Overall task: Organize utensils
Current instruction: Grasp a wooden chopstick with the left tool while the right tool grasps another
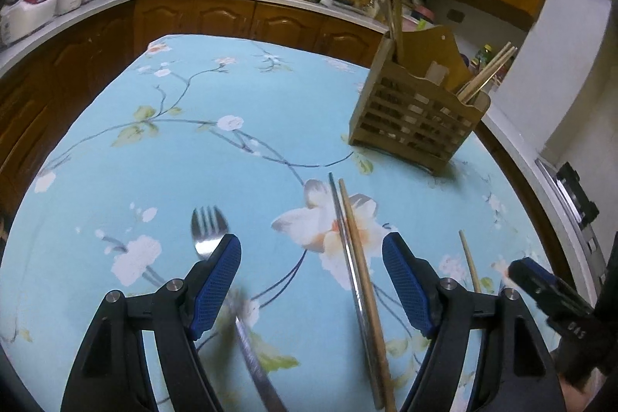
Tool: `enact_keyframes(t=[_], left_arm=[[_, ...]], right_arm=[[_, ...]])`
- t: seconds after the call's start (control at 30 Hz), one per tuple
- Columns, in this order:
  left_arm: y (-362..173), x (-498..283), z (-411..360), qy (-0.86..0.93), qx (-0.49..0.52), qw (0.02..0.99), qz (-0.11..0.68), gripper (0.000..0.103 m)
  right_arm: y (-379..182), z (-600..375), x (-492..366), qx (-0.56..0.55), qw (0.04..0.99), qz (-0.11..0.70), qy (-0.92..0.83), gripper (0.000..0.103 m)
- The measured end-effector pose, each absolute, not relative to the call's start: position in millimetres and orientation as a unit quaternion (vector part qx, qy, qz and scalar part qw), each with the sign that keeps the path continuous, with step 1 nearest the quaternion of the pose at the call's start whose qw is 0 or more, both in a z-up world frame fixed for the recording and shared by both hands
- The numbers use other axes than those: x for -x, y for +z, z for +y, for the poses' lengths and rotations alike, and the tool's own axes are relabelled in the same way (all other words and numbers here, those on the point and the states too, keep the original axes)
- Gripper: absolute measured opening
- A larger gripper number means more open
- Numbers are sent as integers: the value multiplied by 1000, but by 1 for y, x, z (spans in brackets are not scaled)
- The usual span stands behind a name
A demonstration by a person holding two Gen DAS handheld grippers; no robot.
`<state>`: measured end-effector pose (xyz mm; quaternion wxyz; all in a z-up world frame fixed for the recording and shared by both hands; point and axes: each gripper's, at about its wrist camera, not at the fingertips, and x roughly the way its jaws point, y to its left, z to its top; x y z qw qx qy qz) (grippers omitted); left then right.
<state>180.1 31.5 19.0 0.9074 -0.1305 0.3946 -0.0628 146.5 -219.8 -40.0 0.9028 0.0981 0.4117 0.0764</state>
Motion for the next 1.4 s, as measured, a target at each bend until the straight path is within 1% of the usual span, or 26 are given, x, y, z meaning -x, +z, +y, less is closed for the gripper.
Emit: enact_keyframes(t=[0.03, 0.1, 0.23, 0.3, 0.43, 0.47, 0.53, 0.57, 0.8, 0.83, 0.93, 1.03, 1.4], left_arm=[[19, -185, 28, -64, 127, 907, 396, 70], [20, -194, 23, -75, 124, 906, 397, 67], [20, -214, 10, -102, 114, 902, 404, 58], [17, -224, 5, -115, 110, 898, 411, 54], [7, -250, -4, -125, 99, 891, 426, 46], [3, -257, -7, -127, 97, 888, 432, 39], [-4, -270, -11, -133, 93, 881, 445, 32], [-7, -275, -12, -134, 91, 879, 448, 32], [-26, -302, -26, -137, 69, 871, 467, 31], [-29, -304, -27, -137, 67, 869, 470, 29], [-31, -306, -31, -144, 63, 870, 467, 28], [-32, -308, -34, -152, 60, 867, 471, 23], [-39, -313, -38, -165, 46, 859, 483, 22]], right_arm=[[-42, -219, -148, -98, 901, 415, 77, 65], [-47, -218, -152, -96, 898, 424, 76, 57], [-57, -221, -160, -102, 889, 441, 75, 48], [-62, -223, -164, -104, 884, 449, 74, 39], [-69, -224, -174, -102, 878, 461, 74, 34], [-70, -224, -177, -102, 877, 463, 74, 32], [-73, -225, -182, -102, 875, 468, 75, 29], [-74, -225, -184, -102, 874, 470, 74, 28], [-78, -228, -191, -106, 870, 475, 77, 26], [-78, -228, -191, -106, 870, 475, 78, 26], [-78, -229, -193, -107, 870, 475, 79, 26], [-79, -229, -195, -107, 869, 475, 81, 26], [-78, -226, -197, -97, 869, 479, 83, 26]])
